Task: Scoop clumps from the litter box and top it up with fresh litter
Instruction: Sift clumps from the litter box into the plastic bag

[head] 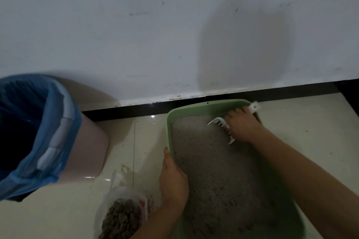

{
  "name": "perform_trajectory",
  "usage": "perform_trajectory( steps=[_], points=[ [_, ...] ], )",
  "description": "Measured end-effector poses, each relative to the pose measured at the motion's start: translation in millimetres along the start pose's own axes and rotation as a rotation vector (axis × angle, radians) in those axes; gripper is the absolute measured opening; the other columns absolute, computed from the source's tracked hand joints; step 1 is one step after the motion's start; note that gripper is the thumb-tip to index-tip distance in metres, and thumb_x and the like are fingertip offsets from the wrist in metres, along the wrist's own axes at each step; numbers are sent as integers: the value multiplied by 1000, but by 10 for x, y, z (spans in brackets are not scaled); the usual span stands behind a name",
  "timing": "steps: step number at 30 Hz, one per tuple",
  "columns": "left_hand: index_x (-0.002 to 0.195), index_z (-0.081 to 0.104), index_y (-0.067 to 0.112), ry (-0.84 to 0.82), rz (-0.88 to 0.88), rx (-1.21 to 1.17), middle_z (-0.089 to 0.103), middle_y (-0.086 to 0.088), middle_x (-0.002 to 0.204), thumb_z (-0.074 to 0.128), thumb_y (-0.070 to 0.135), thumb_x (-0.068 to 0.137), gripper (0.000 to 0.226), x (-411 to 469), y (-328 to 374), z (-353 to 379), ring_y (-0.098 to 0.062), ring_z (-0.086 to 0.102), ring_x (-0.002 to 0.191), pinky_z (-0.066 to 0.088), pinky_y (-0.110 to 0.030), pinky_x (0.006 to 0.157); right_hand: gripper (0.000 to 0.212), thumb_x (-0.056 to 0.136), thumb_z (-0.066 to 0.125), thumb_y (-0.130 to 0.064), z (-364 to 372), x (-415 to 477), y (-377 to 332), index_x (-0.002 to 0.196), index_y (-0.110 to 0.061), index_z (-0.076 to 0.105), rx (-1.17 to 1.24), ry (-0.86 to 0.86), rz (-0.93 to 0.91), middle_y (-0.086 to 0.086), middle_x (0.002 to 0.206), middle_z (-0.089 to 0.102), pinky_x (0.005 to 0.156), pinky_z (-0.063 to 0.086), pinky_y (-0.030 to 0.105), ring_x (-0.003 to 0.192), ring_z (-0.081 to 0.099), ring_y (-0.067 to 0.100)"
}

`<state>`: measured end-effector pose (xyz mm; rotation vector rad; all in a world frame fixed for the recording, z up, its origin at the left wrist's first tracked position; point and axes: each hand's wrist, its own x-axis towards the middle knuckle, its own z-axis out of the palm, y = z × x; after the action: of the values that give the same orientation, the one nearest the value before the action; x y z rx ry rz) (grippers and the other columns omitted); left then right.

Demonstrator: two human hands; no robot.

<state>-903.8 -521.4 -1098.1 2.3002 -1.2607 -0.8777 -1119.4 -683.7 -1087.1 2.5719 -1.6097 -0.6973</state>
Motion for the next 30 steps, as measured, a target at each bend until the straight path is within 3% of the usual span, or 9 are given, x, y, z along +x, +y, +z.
perform_trajectory(
  steps=[6,11,15,18,22,25,27,30],
  points=[
    [155,9,14,18,25,-23,50,-14,139,36,10,100,62,11,-1,15,-29,58,111,48,-37,90,50,101,33,-52,138,-110,-453,133,-18,51,285,-140,-79,8,134,56,111,28,46,122,50,24],
    [155,9,15,24,34,-46,53,-13,134,38,8,99,64,19,-48,8,-26,60,103,50,-35,86,58,94,24,-70,164,-246,-173,104,-25,61,150,-117,-57,1,107,65,104,32,42,100,58,18],
    [155,10,15,32,50,-68,53,-14,134,37,8,99,63,12,-31,42,-27,58,109,50,-39,94,47,96,25,-64,302,-327,-217,100,-28,55,221,-74,-44,-1,104,65,98,35,40,97,59,17],
    [155,12,14,43,51,-63,54,-14,134,35,13,101,59,9,-24,58,-28,59,110,50,-39,93,46,99,26,-61,391,-423,-453,107,-28,57,389,-137,-73,-2,104,65,105,32,42,96,59,15],
    [154,16,13,61,46,-59,55,-15,135,33,15,103,55,22,-60,35,-30,59,112,48,-37,93,43,97,23,-58,379,-598,-631,92,-28,53,469,-107,-143,-7,87,58,101,36,43,81,53,13],
    [154,17,12,65,59,-65,55,-15,134,33,14,103,54,11,-68,16,-29,59,111,46,-33,88,52,90,17,-60,163,-730,-533,95,-29,59,327,27,-197,-5,88,60,95,39,38,80,52,12],
    [154,18,12,66,52,-68,54,-14,136,32,14,103,53,23,-57,26,-30,58,114,46,-33,90,45,91,35,-53,-32,-821,-489,96,-22,67,110,232,-223,2,87,65,84,42,37,79,57,17],
    [154,20,11,58,39,-78,53,-15,138,32,15,103,52,27,-57,27,-32,56,118,45,-37,96,47,91,56,-40,-276,-987,-526,125,-8,60,-153,229,-214,14,106,66,87,41,42,93,59,27]
  ],
)
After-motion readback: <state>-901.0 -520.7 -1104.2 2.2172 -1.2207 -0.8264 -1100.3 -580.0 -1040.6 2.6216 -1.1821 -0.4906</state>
